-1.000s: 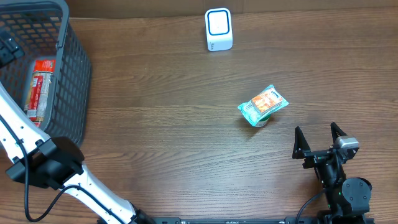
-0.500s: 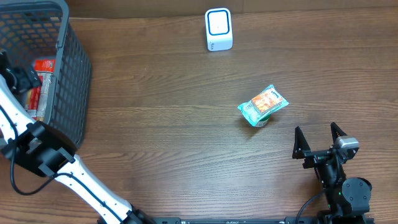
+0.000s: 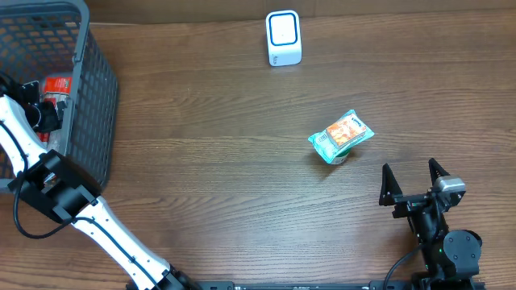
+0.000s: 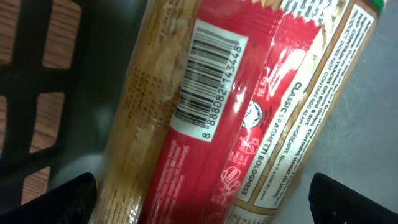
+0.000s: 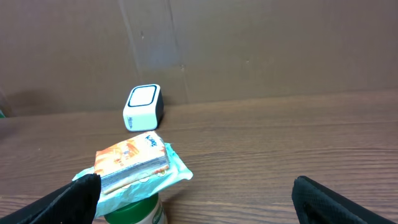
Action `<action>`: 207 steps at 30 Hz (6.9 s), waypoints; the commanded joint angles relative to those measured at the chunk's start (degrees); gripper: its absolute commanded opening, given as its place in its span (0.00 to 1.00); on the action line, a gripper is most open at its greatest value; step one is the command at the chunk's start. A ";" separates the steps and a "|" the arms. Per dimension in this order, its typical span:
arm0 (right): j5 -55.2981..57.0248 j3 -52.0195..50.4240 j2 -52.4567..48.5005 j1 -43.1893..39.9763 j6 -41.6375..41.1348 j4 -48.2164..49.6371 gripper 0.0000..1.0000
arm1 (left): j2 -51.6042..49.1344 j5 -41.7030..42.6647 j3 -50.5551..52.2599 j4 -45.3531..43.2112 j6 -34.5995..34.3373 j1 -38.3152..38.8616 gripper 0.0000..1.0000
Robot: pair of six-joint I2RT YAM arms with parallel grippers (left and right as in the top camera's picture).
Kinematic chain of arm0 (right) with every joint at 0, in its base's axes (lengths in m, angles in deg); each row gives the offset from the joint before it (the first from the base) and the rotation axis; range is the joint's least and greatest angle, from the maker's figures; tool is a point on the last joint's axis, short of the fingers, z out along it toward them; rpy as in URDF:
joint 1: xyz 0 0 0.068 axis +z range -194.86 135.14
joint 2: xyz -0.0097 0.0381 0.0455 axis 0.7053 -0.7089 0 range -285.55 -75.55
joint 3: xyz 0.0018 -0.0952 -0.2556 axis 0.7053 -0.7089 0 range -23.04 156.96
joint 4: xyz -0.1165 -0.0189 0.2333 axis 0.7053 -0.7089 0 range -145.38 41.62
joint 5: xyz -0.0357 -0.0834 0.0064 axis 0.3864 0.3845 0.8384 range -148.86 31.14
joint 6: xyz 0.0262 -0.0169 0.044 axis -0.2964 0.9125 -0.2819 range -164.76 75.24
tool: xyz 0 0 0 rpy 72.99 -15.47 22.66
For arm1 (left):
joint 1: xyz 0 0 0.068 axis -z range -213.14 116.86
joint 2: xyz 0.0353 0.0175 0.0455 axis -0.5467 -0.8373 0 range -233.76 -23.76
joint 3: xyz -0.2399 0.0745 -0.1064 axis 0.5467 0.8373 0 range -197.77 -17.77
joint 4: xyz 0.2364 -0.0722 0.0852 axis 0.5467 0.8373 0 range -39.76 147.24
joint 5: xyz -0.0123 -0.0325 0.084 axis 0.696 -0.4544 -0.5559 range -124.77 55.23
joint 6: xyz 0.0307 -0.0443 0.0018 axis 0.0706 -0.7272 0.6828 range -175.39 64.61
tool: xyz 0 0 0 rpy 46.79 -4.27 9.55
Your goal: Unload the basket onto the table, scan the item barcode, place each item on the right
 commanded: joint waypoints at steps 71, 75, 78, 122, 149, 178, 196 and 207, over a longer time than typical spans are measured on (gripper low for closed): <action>0.04 -0.61 0.61 -0.15 0.22 0.31 1.00 | 41.94 3.19 0.76 4.79 -22.62 4.52 0.37; 0.04 -0.61 0.61 -0.15 0.22 0.31 1.00 | 39.23 3.21 4.79 4.90 -19.98 4.35 0.56; 0.04 -0.61 0.61 -0.15 0.22 0.31 1.00 | 36.50 3.17 7.91 4.13 -17.00 3.56 0.62; 0.04 -0.61 0.61 -0.15 0.22 0.31 1.00 | -3.26 6.84 9.14 -16.79 4.94 -2.64 0.33; 0.04 -0.61 0.61 -0.15 0.22 0.31 1.00 | 9.77 6.43 2.19 -7.98 -10.75 -1.20 0.04; 0.04 -0.61 0.61 -0.15 0.22 0.31 1.00 | 8.96 14.62 16.79 -15.63 -2.36 0.02 1.00; 0.04 -0.61 0.61 -0.15 0.22 0.31 1.00 | 10.01 -0.94 16.81 -14.12 -7.52 5.03 1.00; 0.04 -0.61 0.61 -0.15 0.22 0.31 1.00 | 10.01 -13.75 16.85 -13.31 -9.66 5.33 1.00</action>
